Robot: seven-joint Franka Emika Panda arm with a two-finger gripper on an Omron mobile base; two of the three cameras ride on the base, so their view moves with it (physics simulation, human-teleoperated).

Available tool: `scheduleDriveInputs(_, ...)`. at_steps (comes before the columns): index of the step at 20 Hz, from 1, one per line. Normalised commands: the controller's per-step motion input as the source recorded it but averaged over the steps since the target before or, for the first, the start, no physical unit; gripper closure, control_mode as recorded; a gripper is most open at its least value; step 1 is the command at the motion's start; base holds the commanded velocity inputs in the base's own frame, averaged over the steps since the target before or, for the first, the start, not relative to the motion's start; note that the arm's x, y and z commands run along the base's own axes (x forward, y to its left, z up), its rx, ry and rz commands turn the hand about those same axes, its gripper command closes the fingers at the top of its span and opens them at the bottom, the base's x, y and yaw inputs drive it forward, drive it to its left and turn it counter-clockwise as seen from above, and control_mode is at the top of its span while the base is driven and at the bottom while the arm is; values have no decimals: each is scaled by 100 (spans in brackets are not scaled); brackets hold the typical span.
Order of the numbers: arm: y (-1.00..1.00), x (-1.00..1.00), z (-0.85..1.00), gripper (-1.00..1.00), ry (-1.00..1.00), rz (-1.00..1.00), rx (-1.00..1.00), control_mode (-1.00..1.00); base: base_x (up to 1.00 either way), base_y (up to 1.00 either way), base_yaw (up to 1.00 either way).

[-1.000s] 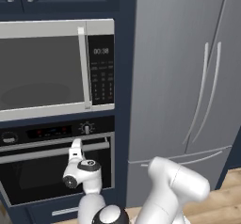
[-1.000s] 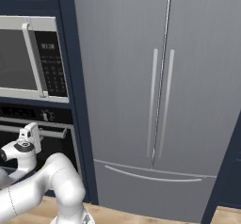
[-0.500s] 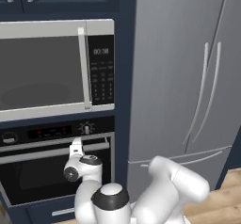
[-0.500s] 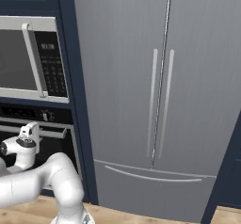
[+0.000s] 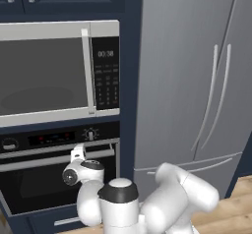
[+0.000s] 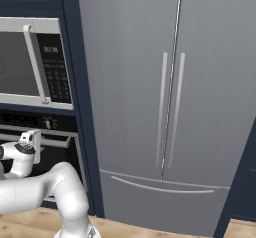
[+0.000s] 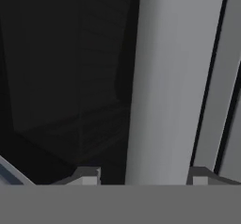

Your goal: Take the baked cake out of the oven and place it on the plate for cooling. Then close the oven door.

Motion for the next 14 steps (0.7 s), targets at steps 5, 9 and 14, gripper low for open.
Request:
scheduleDriveInputs(5, 20, -61, -85, 100, 1, -2, -12, -100, 0, 0, 0)
scheduleDriveInputs(9, 16, -70, -86, 100, 0, -1, -11, -100, 0, 0, 0)
scheduleDriveInputs(14, 16, -70, -78, 100, 5, -2, -12, -100, 0, 0, 0)
